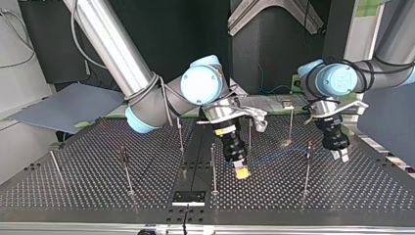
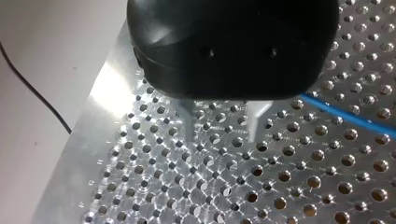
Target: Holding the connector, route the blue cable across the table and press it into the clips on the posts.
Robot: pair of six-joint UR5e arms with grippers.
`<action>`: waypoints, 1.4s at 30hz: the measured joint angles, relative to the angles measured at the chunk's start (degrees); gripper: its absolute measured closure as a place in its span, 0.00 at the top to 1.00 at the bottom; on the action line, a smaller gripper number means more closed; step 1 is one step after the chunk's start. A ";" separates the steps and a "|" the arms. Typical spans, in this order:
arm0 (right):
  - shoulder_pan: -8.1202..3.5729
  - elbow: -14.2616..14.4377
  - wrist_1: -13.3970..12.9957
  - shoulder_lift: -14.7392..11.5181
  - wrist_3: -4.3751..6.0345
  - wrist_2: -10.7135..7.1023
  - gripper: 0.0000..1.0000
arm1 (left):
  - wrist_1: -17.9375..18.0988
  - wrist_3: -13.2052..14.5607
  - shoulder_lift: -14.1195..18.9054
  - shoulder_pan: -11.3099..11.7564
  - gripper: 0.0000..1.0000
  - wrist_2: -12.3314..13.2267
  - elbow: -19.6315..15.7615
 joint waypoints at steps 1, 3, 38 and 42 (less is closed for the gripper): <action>0.16 0.00 0.09 0.14 -0.01 0.00 0.00 | -0.38 -0.05 0.30 -0.08 0.98 -0.18 -0.11; 0.42 0.01 0.32 0.60 0.00 0.04 0.00 | -1.38 -0.17 1.13 -0.28 1.00 -0.33 -0.52; 0.46 0.04 1.19 3.80 1.14 1.05 0.00 | -18.26 0.98 12.69 -4.76 1.00 2.45 -5.72; 0.32 0.04 1.21 3.84 1.14 1.05 0.00 | -20.23 1.50 14.33 -5.36 1.00 2.65 -6.24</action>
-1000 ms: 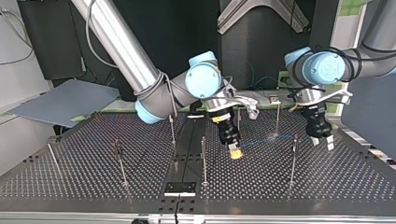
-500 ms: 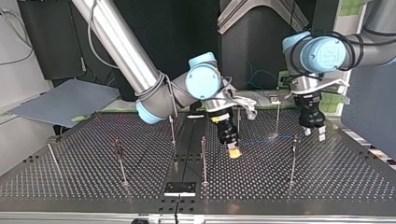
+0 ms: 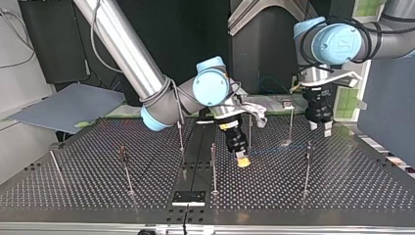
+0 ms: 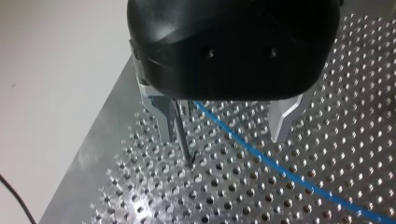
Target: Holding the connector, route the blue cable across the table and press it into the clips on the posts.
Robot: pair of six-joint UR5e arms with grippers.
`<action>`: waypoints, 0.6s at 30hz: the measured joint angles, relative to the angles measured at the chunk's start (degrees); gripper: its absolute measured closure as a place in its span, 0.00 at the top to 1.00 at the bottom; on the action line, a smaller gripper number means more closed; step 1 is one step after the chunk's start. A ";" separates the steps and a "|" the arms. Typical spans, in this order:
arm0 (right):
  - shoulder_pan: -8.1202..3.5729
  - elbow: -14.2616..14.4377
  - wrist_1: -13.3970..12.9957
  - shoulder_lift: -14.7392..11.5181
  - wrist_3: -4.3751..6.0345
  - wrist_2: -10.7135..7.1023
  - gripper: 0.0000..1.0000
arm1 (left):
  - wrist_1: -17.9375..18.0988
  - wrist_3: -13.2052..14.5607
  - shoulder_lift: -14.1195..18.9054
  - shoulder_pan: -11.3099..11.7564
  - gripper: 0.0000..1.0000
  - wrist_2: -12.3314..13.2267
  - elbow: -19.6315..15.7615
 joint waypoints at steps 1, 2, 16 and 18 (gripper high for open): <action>-0.02 0.00 0.03 0.01 0.00 0.00 0.00 | -0.49 0.18 0.45 -0.13 1.00 0.18 -0.09; -0.05 0.00 0.06 0.01 0.01 0.00 0.00 | -1.10 0.49 1.03 -0.30 1.00 0.51 -0.16; -0.56 0.00 0.52 0.01 0.07 -0.06 0.00 | -0.19 6.40 3.00 -3.12 1.00 5.16 -0.26; -0.59 0.01 0.66 0.00 0.05 -0.05 0.00 | 0.76 7.39 2.95 -3.44 1.00 5.28 -0.26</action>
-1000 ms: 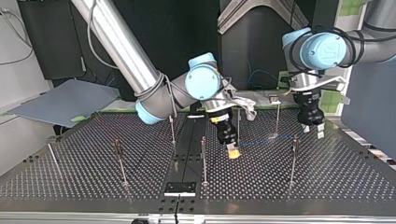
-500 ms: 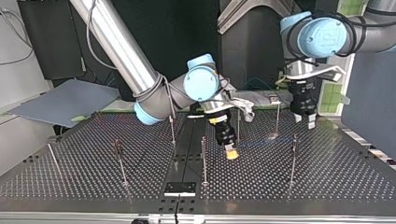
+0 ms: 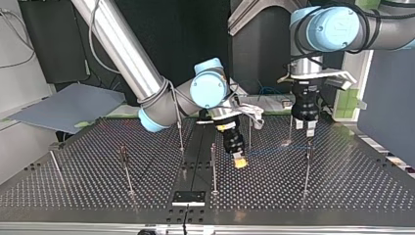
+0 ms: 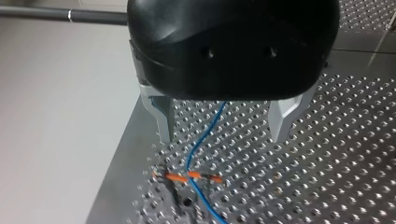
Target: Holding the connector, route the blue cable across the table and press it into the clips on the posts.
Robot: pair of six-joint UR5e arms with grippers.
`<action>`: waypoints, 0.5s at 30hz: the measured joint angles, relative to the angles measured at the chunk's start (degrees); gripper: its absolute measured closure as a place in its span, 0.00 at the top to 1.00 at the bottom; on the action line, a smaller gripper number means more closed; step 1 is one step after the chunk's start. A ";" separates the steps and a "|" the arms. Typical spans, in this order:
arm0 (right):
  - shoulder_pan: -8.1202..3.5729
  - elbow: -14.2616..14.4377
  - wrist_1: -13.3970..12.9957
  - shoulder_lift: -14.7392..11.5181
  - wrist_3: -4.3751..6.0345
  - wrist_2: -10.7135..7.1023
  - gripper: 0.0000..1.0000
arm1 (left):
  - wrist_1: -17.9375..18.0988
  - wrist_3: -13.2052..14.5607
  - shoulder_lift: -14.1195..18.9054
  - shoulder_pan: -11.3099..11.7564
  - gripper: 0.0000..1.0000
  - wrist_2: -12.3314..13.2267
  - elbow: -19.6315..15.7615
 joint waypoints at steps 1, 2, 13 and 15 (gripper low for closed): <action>-0.01 0.00 0.06 -0.01 -0.01 -0.01 0.00 | 0.43 0.42 -0.01 -0.12 1.00 0.01 0.00; -0.01 0.00 0.11 -0.01 -0.02 0.00 0.00 | 0.99 0.99 -0.05 -0.26 1.00 0.00 0.02; -0.08 0.00 0.37 0.02 -0.14 0.01 0.00 | 3.93 5.43 -2.33 -1.55 1.00 -1.02 1.31; -0.10 0.01 0.41 0.01 -0.14 0.02 0.00 | 4.07 5.89 -2.84 -1.91 1.00 -1.38 1.74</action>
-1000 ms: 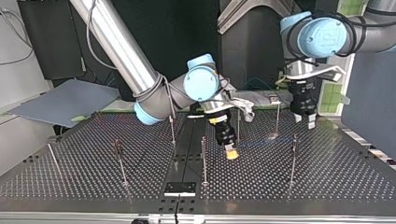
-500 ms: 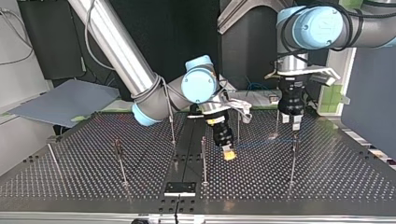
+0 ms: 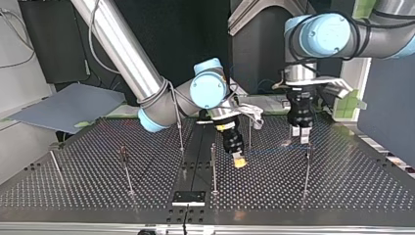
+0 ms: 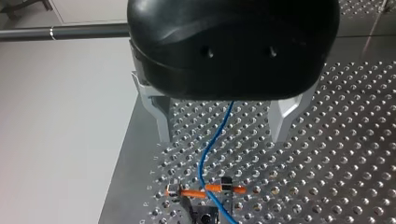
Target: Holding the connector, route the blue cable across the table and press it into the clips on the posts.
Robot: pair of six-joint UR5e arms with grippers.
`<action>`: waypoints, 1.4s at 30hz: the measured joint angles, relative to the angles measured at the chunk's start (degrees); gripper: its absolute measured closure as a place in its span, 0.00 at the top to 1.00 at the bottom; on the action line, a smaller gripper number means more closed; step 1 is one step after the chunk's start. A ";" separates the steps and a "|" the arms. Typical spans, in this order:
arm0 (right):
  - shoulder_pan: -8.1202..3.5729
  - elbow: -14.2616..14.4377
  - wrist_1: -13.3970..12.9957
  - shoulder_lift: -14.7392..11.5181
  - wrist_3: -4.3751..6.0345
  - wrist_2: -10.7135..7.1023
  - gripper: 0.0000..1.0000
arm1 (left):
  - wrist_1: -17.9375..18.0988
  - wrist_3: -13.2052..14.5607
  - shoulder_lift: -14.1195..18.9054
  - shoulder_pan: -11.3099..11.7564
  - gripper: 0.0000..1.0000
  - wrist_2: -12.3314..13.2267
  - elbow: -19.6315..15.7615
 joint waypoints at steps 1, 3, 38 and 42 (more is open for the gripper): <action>-0.01 0.00 0.02 -0.01 -0.02 0.00 0.00 | 0.03 0.23 -0.28 -0.19 1.00 -0.25 0.26; -0.05 0.01 0.03 -0.02 -0.05 -0.01 0.00 | 0.07 0.64 -0.98 -0.51 1.00 -0.96 0.83; -0.64 0.20 0.14 0.12 -0.36 -0.01 0.00 | 4.39 3.47 -8.14 -3.88 1.00 -7.35 7.11; -0.64 0.23 0.14 0.19 -0.35 -0.04 0.00 | 5.05 2.61 -8.19 -3.91 0.78 -7.48 7.13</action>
